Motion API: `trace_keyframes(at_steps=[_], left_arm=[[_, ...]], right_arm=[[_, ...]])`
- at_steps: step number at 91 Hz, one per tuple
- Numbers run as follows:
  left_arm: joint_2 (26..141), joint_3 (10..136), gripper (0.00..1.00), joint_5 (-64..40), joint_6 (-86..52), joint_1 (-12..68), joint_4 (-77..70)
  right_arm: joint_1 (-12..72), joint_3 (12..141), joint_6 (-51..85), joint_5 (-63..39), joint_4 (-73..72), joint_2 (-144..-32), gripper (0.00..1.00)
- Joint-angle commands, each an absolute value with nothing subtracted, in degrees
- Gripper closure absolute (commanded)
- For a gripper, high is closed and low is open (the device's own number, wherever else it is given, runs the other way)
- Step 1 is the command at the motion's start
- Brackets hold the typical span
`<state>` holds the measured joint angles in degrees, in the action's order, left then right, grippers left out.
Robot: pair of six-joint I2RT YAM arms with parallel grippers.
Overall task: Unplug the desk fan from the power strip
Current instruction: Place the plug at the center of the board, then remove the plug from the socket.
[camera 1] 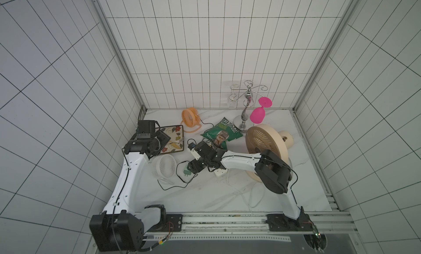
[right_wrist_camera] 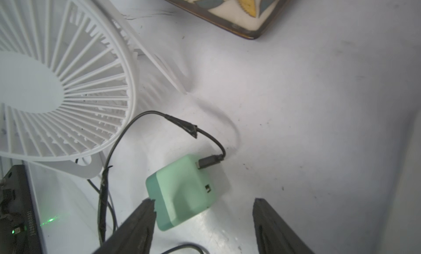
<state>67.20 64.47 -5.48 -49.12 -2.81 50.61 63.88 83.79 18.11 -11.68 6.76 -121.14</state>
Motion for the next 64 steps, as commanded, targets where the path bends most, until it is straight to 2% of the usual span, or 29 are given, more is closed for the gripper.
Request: trace_keyframes(at_steps=[1,18,33,49,64], left_arm=[[67.1,65.3,0.37,-5.4,-48.1,-2.9,50.2],[67.3,64.4,0.37,-8.1,-48.3,-2.7,48.0],[67.2,61.7,0.37,-11.6,-50.3,-1.9,44.5],[68.2,59.4,0.37,-13.1,-52.3,1.8,41.7],[69.2,58.0,0.39,-11.8,-55.0,6.5,39.9]], right_arm=[[64.0,85.1,16.1,-6.2,12.4,-116.4,0.23],[64.0,82.3,13.9,-0.9,15.4,-108.8,0.21],[63.9,78.0,13.4,8.1,15.7,-102.9,0.21],[61.4,77.8,16.5,13.7,19.4,-102.7,0.23],[58.4,78.8,19.3,13.2,21.9,-103.8,0.24]])
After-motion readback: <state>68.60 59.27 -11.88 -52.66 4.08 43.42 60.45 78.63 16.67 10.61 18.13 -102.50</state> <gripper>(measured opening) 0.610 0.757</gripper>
